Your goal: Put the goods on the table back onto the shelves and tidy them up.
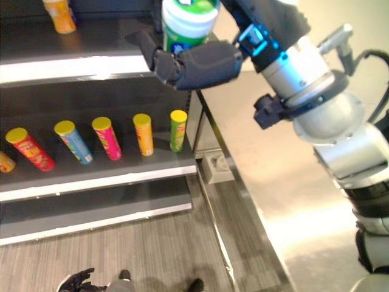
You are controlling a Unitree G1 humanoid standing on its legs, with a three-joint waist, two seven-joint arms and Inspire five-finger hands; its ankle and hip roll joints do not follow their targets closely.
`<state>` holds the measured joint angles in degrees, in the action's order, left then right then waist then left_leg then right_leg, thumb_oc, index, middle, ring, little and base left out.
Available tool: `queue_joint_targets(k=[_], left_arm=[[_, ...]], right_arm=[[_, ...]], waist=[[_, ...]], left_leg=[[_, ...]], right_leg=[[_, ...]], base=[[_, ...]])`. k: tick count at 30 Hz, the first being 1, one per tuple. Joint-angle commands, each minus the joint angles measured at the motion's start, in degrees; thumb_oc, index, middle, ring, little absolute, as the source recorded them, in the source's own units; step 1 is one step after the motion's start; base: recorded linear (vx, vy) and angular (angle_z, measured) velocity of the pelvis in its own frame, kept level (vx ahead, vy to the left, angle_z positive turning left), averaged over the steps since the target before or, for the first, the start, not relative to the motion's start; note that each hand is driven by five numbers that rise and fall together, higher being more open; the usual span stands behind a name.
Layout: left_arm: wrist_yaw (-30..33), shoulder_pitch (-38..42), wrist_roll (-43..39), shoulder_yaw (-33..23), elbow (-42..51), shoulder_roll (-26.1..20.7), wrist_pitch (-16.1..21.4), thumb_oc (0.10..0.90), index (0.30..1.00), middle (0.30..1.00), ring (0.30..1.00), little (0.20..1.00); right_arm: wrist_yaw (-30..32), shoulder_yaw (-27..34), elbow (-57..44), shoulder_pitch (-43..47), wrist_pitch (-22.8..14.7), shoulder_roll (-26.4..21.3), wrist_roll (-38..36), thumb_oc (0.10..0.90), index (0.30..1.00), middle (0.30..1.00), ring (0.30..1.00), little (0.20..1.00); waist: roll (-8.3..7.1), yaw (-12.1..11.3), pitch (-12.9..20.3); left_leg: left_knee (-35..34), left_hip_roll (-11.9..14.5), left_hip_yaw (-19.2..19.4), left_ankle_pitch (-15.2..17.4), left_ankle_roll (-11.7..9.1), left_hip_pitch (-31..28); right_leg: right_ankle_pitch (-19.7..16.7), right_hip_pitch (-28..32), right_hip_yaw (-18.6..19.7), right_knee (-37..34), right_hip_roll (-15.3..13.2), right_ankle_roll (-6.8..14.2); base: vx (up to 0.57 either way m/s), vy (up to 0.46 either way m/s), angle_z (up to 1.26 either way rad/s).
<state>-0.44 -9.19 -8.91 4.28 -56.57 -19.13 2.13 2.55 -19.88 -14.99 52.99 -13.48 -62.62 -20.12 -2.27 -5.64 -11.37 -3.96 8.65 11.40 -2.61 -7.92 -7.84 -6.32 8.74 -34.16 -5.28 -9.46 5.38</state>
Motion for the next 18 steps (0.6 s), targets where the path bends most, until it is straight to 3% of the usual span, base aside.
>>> queue_joint_targets(k=[1, 8, 13, 18], left_arm=[[0.5, 2.0, -0.1, 2.2, 0.8, -0.9, 2.0, 0.8, 0.9, 0.9, 0.9, 0.9], [1.5, 2.4, -0.6, 2.4, 0.0, -1.2, 2.2, 0.8, 0.9, 0.9, 0.9, 0.9], [1.9, 1.3, -3.3, 1.4, 0.2, -1.4, 2.3, 0.8, 0.9, 0.9, 0.9, 0.9], [1.6, 1.3, -2.5, 2.2, -0.5, -2.6, 2.2, 0.8, 0.9, 0.9, 0.9, 0.9]], right_arm=[[1.8, -1.8, 3.9, 7.3, -1.6, 1.1, -3.8, 0.4, 0.3, 0.3, 0.3, 0.3], [3.6, -8.1, 9.0, 14.6, 0.5, 5.4, -0.4, 0.4, 0.3, 0.3, 0.3, 0.3], [5.2, -11.8, 14.5, 19.0, 2.5, 8.3, 3.7, 0.4, 0.3, 0.3, 0.3, 0.3], [5.6, -13.6, 20.5, 21.7, 3.5, 11.2, 5.0, 0.4, 0.3, 0.3, 0.3, 0.3]], waist=[[0.33, -2.8, 6.5], [0.1, -5.1, 7.3], [-0.45, -8.1, 7.0], [0.42, -10.0, 5.6]], left_leg=[[-0.1, 2.4, -0.5, 2.4, -1.8, 1.9], [-0.9, -1.0, -1.8, 3.5, -0.1, 2.7], [-1.0, -4.5, -3.4, 4.3, 1.8, 3.9], [-1.0, -7.2, -4.6, 5.4, 3.9, 3.4]], right_leg=[[7.1, -0.2, 2.9, 0.9, 0.4, 2.3], [5.0, -0.6, 2.2, 1.8, -3.4, 4.3], [3.2, -1.2, 1.3, 2.9, -6.9, 6.4], [3.9, -3.6, 1.4, 12.0, -11.1, 7.3]], base=[[0.04, 0.18, 0.2], [0.02, 0.149, 0.12], [0.01, 0.153, 0.05], [0.0, 0.157, 0.04]])
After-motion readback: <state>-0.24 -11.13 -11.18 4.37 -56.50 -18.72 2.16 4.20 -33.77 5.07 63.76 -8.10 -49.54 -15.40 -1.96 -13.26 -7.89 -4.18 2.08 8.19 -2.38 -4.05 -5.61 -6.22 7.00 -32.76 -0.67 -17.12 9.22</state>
